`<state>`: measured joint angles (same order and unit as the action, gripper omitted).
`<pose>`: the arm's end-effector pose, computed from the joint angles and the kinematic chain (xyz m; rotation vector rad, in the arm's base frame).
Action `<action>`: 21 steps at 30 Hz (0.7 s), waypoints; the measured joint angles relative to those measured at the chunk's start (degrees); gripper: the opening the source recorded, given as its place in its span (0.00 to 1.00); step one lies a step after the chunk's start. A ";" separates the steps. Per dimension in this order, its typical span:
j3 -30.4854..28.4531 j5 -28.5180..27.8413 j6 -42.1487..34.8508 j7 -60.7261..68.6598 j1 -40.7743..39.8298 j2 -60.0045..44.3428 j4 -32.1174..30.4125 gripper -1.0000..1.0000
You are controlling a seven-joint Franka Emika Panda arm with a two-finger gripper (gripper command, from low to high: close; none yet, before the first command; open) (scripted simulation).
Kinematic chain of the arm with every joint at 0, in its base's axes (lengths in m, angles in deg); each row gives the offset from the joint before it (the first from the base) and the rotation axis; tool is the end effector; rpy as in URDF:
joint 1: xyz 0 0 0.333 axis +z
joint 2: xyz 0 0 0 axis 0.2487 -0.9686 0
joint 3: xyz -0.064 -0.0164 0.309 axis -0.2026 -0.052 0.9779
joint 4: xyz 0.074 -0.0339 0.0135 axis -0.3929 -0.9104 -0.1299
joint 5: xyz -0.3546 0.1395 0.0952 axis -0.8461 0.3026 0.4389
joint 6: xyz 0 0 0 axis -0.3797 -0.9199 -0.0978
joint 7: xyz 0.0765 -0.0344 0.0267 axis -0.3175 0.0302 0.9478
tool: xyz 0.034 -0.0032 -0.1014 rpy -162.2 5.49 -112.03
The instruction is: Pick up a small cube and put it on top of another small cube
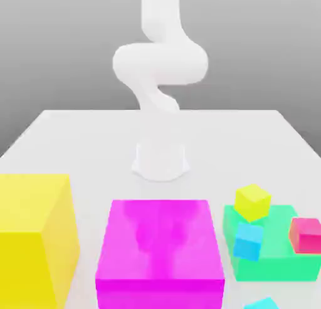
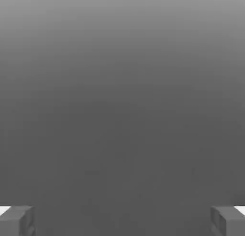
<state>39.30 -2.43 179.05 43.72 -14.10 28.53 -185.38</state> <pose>0.3789 0.0104 0.6856 -2.4979 1.0211 -0.9695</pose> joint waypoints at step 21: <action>7.07 -5.26 9.95 -1.65 4.33 -43.99 5.15 0.50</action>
<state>46.36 -7.70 189.00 42.07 -9.76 -15.46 -180.23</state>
